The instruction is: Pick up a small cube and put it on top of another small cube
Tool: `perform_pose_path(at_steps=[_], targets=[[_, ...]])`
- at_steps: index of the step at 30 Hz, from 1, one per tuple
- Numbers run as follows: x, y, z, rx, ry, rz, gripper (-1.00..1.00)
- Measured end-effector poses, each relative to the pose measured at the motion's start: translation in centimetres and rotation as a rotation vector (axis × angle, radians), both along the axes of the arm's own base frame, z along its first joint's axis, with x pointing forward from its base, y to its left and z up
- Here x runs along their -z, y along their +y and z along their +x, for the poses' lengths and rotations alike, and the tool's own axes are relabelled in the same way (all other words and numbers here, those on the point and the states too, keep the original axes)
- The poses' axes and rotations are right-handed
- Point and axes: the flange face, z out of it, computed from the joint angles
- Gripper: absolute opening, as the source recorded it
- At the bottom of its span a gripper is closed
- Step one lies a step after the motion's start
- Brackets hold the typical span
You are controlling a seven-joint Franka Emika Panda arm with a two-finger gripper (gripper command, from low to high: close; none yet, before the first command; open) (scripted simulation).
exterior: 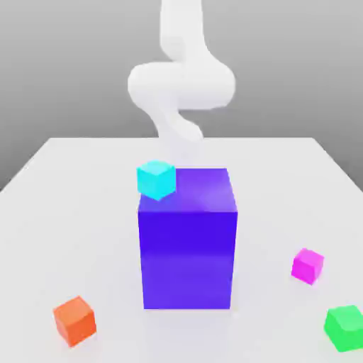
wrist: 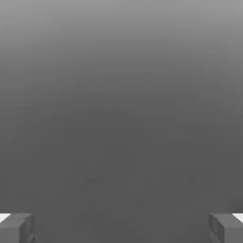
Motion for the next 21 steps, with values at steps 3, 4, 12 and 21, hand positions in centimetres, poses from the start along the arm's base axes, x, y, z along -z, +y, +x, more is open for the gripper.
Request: perform_pose_path(at_steps=[3,4,12,21], targets=[[6.9,4.4,3.1,-0.109,0.104,-0.027,0.0],[9.2,5.9,3.7,-0.144,0.136,-0.037,0.0],[27.4,17.0,2.6,-0.42,0.383,-0.142,0.0],[45.7,23.9,-8.8,-0.729,0.637,-0.314,0.0]])
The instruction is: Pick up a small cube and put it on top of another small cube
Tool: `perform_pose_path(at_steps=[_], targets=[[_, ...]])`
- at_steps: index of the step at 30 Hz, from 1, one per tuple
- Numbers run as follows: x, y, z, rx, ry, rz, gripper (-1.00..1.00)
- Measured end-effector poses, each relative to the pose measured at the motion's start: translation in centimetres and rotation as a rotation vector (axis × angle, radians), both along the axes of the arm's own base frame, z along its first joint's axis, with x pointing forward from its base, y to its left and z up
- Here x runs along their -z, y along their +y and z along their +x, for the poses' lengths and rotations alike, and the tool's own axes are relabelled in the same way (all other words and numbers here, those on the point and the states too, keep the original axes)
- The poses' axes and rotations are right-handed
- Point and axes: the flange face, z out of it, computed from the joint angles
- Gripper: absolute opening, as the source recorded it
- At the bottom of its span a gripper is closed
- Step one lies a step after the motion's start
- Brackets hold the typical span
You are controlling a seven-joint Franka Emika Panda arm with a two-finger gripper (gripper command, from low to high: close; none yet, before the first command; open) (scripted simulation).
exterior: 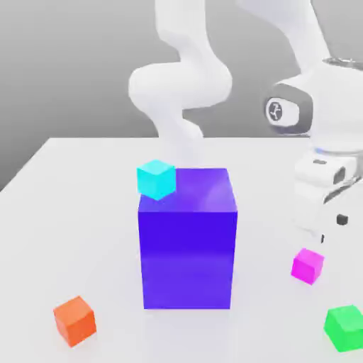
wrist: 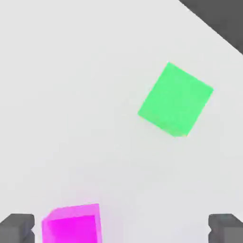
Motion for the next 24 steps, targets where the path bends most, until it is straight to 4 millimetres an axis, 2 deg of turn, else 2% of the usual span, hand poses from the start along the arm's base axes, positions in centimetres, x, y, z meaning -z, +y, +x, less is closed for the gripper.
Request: perform_pose_path(at_steps=[6,7,13,15,20,22,24], targets=[[6.5,0.0,-1.0,-0.018,0.022,-0.014,0.0],[7.3,-0.1,-1.0,-0.018,0.022,-0.014,-1.0],[7.8,-0.1,-1.1,-0.018,0.021,-0.014,-1.0],[6.8,0.0,-1.0,-0.018,0.021,-0.014,-1.0],[2.2,-0.1,-1.0,-0.017,0.021,-0.016,-1.0],[1.1,0.3,0.4,-0.02,0.021,-0.017,-1.0],[0.3,0.9,2.6,-0.023,0.022,-0.018,-1.0]])
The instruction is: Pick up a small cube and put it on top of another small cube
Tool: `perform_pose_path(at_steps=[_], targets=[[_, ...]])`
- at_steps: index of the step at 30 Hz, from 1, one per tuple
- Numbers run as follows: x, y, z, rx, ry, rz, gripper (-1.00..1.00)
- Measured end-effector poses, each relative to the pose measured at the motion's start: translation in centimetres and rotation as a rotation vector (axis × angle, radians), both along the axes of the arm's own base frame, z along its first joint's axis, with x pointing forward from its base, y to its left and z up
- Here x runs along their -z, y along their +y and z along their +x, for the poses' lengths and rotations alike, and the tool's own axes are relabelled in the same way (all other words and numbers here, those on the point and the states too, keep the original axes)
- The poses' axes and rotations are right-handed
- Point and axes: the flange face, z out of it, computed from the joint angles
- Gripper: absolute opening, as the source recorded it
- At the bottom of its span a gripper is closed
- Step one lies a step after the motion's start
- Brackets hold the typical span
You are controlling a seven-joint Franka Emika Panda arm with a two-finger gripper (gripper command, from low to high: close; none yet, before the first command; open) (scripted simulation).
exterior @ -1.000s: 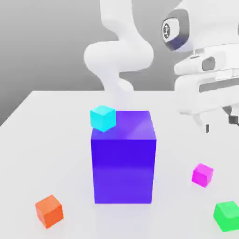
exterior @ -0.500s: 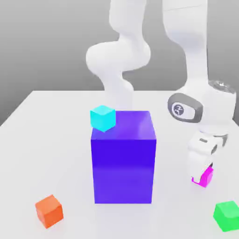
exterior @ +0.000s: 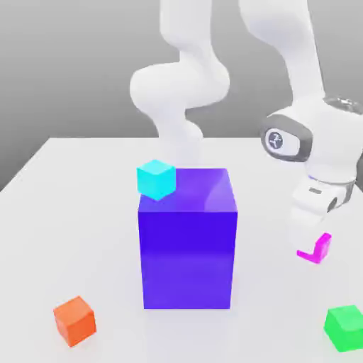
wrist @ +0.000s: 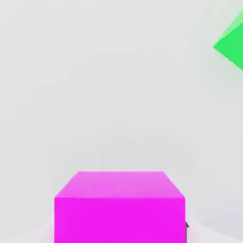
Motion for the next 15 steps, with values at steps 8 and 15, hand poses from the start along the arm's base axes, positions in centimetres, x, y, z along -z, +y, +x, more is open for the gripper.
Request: perform_pose_path(at_steps=[8,15], targets=[[-3.4,0.9,10.3,-0.001,0.001,0.002,-1.0],[1.8,0.7,12.5,0.001,0.0,0.003,1.0]])
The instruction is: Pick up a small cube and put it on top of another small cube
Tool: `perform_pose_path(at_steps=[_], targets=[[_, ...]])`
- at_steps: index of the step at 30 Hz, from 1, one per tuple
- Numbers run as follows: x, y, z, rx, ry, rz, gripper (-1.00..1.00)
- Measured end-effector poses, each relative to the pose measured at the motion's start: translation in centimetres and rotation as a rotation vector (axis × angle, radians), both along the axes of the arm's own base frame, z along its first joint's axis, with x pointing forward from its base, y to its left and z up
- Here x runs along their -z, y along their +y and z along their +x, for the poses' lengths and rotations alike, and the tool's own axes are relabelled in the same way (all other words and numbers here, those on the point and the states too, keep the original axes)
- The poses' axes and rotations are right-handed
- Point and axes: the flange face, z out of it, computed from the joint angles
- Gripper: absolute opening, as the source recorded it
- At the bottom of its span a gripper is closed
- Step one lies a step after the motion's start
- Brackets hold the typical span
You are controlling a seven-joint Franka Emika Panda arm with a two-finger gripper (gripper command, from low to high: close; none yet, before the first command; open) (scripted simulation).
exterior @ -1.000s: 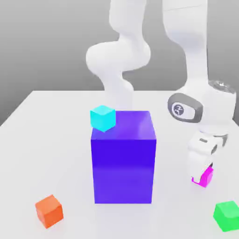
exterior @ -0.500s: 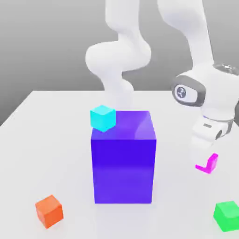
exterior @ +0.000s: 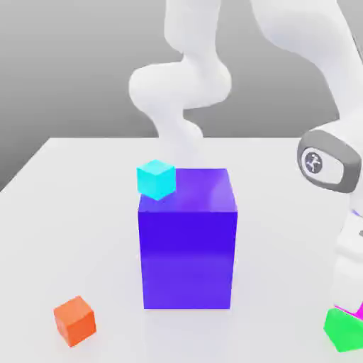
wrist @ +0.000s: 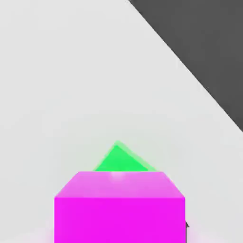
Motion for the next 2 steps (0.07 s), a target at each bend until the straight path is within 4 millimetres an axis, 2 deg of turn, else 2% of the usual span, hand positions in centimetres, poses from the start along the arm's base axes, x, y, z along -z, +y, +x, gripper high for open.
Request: perform_pose_path(at_steps=[2], targets=[[0.0,0.0,0.0,0.0,0.0,0.0,1.0]])
